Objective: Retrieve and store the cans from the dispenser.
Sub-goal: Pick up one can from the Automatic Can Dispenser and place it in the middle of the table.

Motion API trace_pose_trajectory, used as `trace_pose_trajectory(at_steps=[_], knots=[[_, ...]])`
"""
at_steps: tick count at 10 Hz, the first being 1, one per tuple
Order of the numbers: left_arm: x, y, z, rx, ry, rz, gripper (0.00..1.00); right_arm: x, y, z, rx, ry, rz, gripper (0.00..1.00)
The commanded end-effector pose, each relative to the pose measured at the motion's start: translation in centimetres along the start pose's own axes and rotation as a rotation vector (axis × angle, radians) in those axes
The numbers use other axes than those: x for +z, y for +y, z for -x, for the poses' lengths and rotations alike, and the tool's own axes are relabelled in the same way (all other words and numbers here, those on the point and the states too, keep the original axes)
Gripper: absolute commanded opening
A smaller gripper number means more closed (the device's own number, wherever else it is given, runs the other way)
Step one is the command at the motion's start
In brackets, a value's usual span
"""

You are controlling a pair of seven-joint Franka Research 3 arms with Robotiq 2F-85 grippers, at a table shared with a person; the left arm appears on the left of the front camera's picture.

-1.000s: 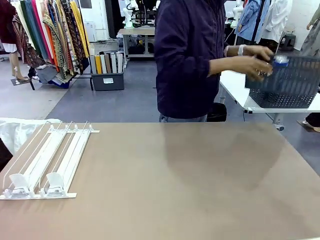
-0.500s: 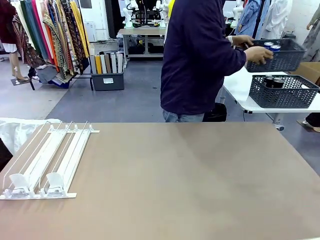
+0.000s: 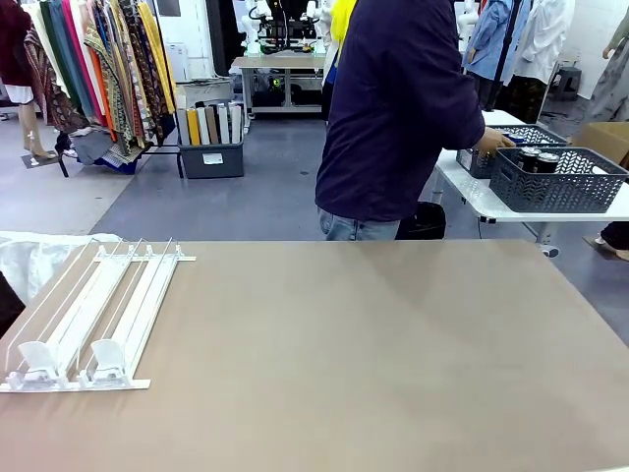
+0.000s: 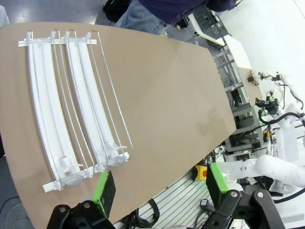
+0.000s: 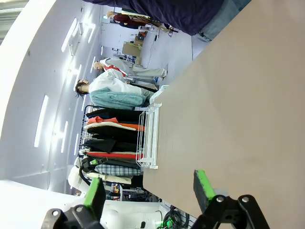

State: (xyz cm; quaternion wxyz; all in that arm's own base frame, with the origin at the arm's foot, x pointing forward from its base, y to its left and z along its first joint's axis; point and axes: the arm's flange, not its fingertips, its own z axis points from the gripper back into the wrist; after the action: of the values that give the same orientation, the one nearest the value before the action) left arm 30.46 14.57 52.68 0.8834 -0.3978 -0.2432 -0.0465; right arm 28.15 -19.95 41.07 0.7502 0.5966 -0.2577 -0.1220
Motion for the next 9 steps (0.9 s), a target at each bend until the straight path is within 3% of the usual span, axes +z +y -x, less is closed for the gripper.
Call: trace_pose_trajectory(at_steps=[1, 9], knots=[[0.11, -0.05, 0.04, 0.0, -0.011, 0.016, 1.0, 0.18, 0.36, -0.02, -0.002, 0.004, -0.005, 1.0], [0.11, -0.05, 0.04, 0.0, -0.011, 0.016, 1.0, 0.18, 0.36, -0.02, -0.002, 0.004, -0.005, 1.0]])
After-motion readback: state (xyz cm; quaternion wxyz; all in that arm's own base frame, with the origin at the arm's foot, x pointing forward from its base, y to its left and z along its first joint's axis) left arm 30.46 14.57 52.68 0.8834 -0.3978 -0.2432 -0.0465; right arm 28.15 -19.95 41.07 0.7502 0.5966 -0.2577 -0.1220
